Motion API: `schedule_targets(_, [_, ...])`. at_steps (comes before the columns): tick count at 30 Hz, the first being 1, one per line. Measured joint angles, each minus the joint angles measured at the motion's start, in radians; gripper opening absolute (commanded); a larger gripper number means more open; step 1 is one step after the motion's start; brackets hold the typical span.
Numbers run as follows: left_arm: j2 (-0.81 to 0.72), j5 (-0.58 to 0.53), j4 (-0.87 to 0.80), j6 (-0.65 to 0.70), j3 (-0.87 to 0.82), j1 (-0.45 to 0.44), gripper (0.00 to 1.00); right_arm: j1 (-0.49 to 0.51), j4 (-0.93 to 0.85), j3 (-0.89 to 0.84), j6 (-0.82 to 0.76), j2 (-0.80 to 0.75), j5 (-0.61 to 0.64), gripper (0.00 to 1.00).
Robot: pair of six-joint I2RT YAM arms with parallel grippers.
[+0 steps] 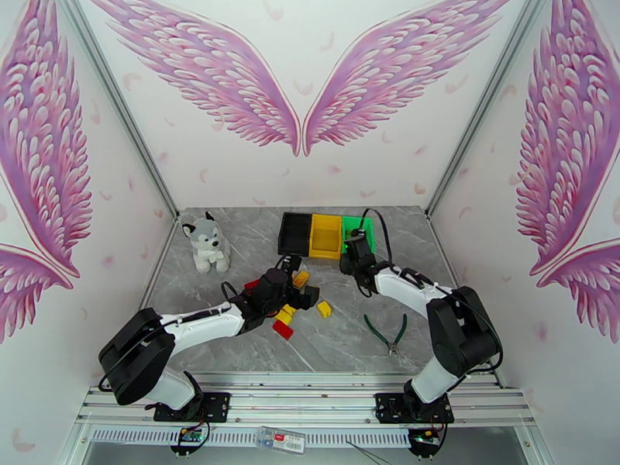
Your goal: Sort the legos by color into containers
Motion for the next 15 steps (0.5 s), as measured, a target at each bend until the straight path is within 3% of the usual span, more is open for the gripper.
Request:
schedule_targets(7, [0.0, -0.037, -0.025, 0.032, 0.002, -0.011, 0.99, -0.105, -0.081, 0.261, 0.018, 0.13, -0.003, 0.3])
schedule_targets(11, [0.0, -0.049, -0.031, 0.035, 0.002, -0.012, 0.99, -0.122, -0.145, 0.438, 0.014, 0.235, -0.011, 0.59])
schedule_targets(15, [0.0, -0.053, -0.034, 0.037, 0.002, -0.012, 0.99, -0.124, -0.183, 0.477, 0.01, 0.262, -0.033, 0.75])
